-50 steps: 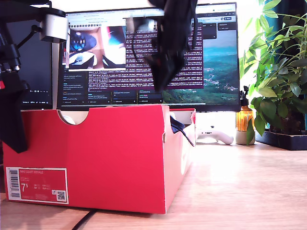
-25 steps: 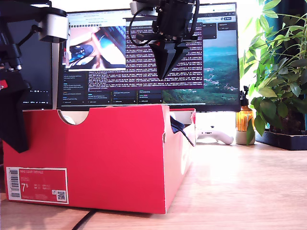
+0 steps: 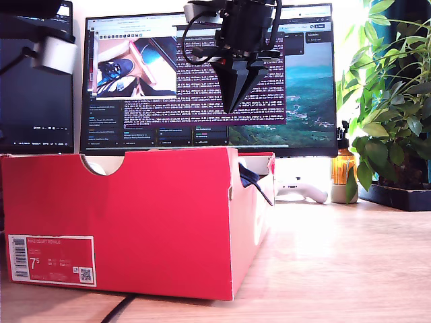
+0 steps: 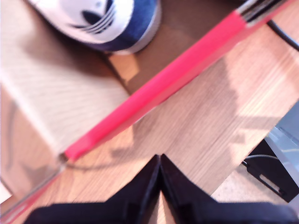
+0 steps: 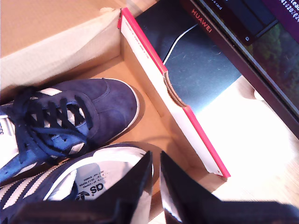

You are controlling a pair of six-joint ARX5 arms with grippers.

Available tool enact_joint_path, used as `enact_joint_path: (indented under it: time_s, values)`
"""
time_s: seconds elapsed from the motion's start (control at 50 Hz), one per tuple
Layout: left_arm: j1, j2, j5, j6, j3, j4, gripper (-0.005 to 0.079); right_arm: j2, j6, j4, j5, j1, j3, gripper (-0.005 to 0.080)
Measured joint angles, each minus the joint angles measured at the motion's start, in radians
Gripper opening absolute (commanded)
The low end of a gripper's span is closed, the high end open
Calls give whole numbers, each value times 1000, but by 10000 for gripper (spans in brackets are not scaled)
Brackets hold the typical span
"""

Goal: Pack the blue shoes by picking the first shoe and placing it inside the red shoebox, left side, then picking and rotating the second shoe and placing it in the shoebox

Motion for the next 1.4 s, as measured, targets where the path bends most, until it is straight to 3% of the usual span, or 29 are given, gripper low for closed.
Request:
enact_joint_path:
  time_s: [0.32, 0.6, 0.88, 1.2, 1.4]
  values:
    - [0, -275, 21, -117, 0, -7, -19, 0, 130, -40, -27, 0, 0, -7]
    - [0, -426, 22, -150, 0, 138, -19, 0, 219, -52, -2, -1, 0, -9]
    - [0, -410, 21, -150, 0, 184, -19, -42, 240, -71, 54, -43, 0, -8]
    - [50, -412, 29, -149, 0, 301, -19, -205, 262, -100, 57, -159, -5, -9]
    - [104, -412, 79, -134, 0, 345, -19, -333, 272, 24, 56, -179, -224, -9]
